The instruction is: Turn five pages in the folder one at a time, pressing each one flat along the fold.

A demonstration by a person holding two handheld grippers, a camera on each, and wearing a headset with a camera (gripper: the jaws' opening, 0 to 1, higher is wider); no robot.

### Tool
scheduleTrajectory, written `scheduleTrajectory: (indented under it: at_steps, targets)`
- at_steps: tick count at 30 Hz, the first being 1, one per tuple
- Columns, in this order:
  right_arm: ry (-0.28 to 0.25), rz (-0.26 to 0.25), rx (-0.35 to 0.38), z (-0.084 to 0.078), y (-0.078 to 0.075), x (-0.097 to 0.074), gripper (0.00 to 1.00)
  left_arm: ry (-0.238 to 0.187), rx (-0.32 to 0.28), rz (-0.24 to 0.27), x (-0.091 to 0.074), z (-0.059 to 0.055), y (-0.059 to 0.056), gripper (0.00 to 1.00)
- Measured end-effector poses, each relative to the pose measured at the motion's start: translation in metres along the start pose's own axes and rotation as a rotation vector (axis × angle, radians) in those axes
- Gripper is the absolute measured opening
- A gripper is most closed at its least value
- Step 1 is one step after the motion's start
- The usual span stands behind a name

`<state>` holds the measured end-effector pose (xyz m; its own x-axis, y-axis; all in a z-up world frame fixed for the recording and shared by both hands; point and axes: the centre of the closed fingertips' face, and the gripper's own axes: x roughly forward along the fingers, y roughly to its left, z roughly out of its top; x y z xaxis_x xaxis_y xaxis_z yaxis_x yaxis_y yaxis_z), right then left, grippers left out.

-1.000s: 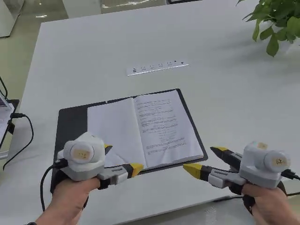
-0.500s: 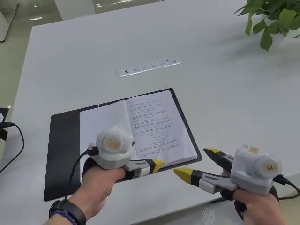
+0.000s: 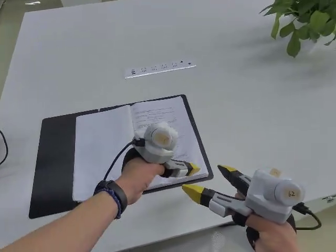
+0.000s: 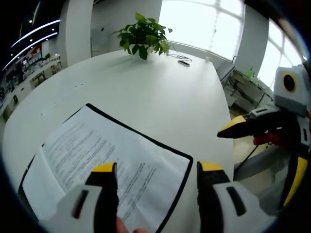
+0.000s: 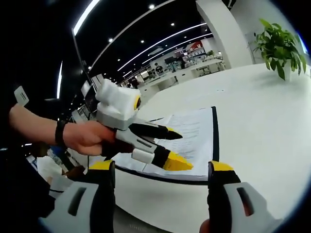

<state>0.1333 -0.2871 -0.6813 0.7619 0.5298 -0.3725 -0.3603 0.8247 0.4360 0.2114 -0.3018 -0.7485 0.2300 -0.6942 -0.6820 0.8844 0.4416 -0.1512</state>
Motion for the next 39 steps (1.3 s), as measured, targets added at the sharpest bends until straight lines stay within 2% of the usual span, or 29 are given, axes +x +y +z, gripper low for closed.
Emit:
scheduleTrajectory:
  at_steps: [2, 3, 6, 9, 10, 11, 12, 15, 20, 23, 28, 31, 34, 35, 39]
  targets:
    - [0.009, -0.002, -0.001, -0.002, -0.001, 0.001, 0.77, 0.019, 0.034, 0.008, 0.007, -0.003, -0.001, 0.66]
    - [0.015, -0.003, -0.001, -0.002, 0.000, 0.001, 0.77, 0.025, 0.071, 0.037, 0.012, -0.005, 0.002, 0.67]
    - [0.029, -0.006, -0.005, -0.004, 0.000, 0.002, 0.77, 0.040, 0.034, 0.054, 0.021, -0.013, 0.006, 0.68]
    - [0.038, -0.006, 0.006, -0.006, -0.001, 0.003, 0.76, 0.066, 0.035, 0.084, 0.024, -0.024, 0.011, 0.66]
    - [0.038, -0.008, 0.008, -0.006, -0.001, 0.003, 0.76, 0.059, 0.029, 0.085, 0.024, -0.026, 0.011, 0.65]
    - [0.038, -0.010, 0.009, -0.006, -0.002, 0.003, 0.76, 0.035, 0.037, 0.099, 0.023, -0.024, 0.013, 0.64]
    - [0.039, -0.009, 0.014, -0.006, -0.001, 0.003, 0.76, 0.033, 0.063, 0.113, 0.022, -0.026, 0.015, 0.62]
    - [0.044, -0.010, 0.016, -0.007, -0.001, 0.003, 0.75, 0.021, 0.062, 0.103, 0.022, -0.026, 0.015, 0.61]
    - [0.061, -0.001, 0.011, -0.010, 0.001, 0.005, 0.74, 0.007, 0.054, 0.107, 0.020, -0.025, 0.021, 0.55]
    - [0.041, 0.019, 0.031, -0.006, 0.003, 0.006, 0.73, 0.003, 0.045, 0.115, 0.020, -0.025, 0.025, 0.50]
    - [0.006, 0.016, 0.079, 0.000, -0.003, 0.005, 0.71, -0.010, 0.042, 0.131, 0.018, -0.025, 0.031, 0.41]
    - [0.002, 0.011, 0.088, 0.002, -0.007, 0.006, 0.70, -0.016, 0.031, 0.145, 0.016, -0.025, 0.038, 0.33]
    - [0.008, 0.016, 0.079, 0.004, -0.012, 0.011, 0.69, -0.036, -0.031, 0.166, 0.013, -0.025, 0.045, 0.25]
    - [0.016, 0.018, 0.071, 0.004, -0.014, 0.013, 0.69, -0.037, -0.034, 0.164, 0.012, -0.025, 0.046, 0.23]
    - [0.023, 0.023, 0.050, 0.012, -0.025, 0.026, 0.68, -0.046, -0.048, 0.157, 0.011, -0.026, 0.044, 0.21]
